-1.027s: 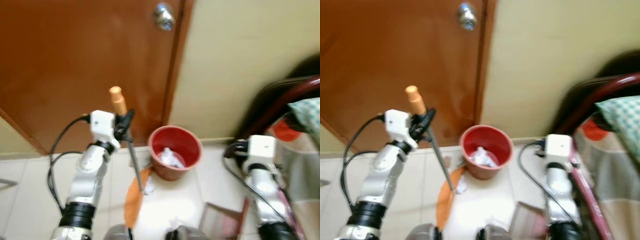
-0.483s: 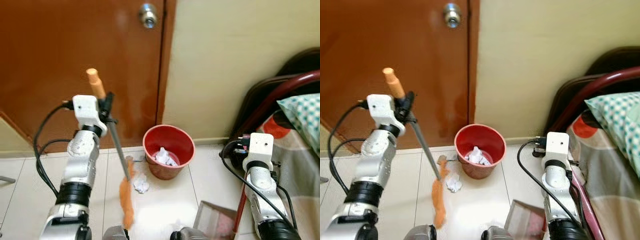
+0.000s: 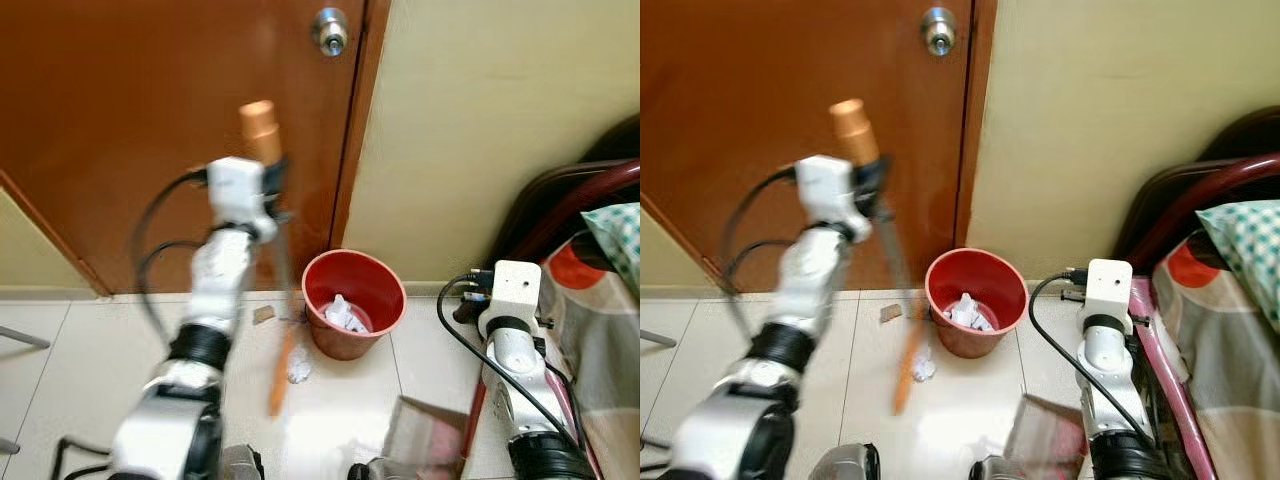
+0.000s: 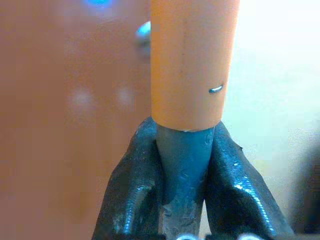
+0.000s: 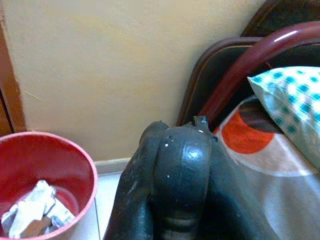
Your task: Sweep floor
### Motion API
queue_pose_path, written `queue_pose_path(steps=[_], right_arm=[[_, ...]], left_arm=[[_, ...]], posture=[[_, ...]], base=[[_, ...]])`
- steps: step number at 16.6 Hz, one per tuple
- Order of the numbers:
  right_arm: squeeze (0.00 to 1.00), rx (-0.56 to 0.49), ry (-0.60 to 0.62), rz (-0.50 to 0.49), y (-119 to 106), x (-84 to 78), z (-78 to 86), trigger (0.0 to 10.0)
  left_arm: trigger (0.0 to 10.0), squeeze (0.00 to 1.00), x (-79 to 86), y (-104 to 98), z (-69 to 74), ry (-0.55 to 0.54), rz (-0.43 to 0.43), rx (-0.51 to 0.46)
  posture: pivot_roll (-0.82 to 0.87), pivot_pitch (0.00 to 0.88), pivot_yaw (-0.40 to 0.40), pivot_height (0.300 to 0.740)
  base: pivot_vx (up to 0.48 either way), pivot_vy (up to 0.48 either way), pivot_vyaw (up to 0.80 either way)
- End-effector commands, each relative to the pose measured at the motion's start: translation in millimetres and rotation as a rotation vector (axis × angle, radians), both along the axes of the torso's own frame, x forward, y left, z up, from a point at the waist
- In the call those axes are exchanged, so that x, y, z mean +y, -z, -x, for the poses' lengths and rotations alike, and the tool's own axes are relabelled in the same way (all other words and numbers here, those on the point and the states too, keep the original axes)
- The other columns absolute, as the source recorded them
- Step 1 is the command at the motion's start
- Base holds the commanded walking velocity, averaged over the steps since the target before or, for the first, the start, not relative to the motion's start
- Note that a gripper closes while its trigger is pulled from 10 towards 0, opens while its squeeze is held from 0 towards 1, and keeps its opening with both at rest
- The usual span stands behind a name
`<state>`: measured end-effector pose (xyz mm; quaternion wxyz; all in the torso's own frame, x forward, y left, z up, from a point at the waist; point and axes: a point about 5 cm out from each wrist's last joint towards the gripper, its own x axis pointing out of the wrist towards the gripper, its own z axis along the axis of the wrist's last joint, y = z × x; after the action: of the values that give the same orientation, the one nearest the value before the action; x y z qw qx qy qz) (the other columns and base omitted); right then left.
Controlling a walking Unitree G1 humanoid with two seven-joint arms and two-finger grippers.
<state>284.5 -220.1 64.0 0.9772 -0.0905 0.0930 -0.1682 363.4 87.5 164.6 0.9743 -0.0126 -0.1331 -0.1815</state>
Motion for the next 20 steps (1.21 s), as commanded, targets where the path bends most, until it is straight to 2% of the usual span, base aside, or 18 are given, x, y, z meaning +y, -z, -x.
queue_pose_path(steps=[1,5,11,15,18,19,20], right_arm=[[0.0,-0.022,0.009,-0.017,-3,-0.7,-1.9,10.0],[0.0,-0.023,0.007,-0.026,-2,1.1,-1.8,10.0],[0.0,-0.019,0.003,-0.025,-1,2.5,-2.6,10.0],[0.0,-0.019,0.003,-0.024,-1,2.8,-2.3,10.0],[0.0,-0.019,0.002,-0.023,-1,3.6,-2.1,10.0],[0.0,-0.019,0.002,-0.024,-1,4.2,-1.8,10.0],[0.0,-0.018,0.0,-0.025,-1,4.7,-1.8,10.0]], left_arm=[[10.0,0.0,-16.5,-19,0.5,0.078,-0.006,-0.1],[10.0,0.0,-40.2,-17,6.8,0.189,0.006,-0.104],[10.0,0.0,-60.9,-13,15.6,0.286,0.045,-0.093],[10.0,0.0,-71.8,-13,18.5,0.314,0.071,-0.083],[10.0,0.0,-66.5,-10,16.0,0.282,0.049,-0.081],[10.0,0.0,-55.8,-8,13.0,0.241,0.027,-0.087],[10.0,0.0,-35.5,-8,7.9,0.176,-0.014,-0.107]], posture=[[-0.02,0.051,-0.034,0.74],[-0.02,0.05,-0.032,0.74],[-0.03,0.052,-0.032,0.74],[-0.03,0.055,-0.031,0.74],[-0.03,0.056,-0.03,0.74],[-0.03,0.056,-0.029,0.74],[-0.03,0.056,-0.029,0.74]], base=[[0.0,0.0,0.0],[0.0,0.0,0.0],[0.0,0.0,0.0],[0.0,0.0,0.0],[0.0,0.0,0.0],[0.0,0.0,0.0],[0.0,0.0,0.0]])
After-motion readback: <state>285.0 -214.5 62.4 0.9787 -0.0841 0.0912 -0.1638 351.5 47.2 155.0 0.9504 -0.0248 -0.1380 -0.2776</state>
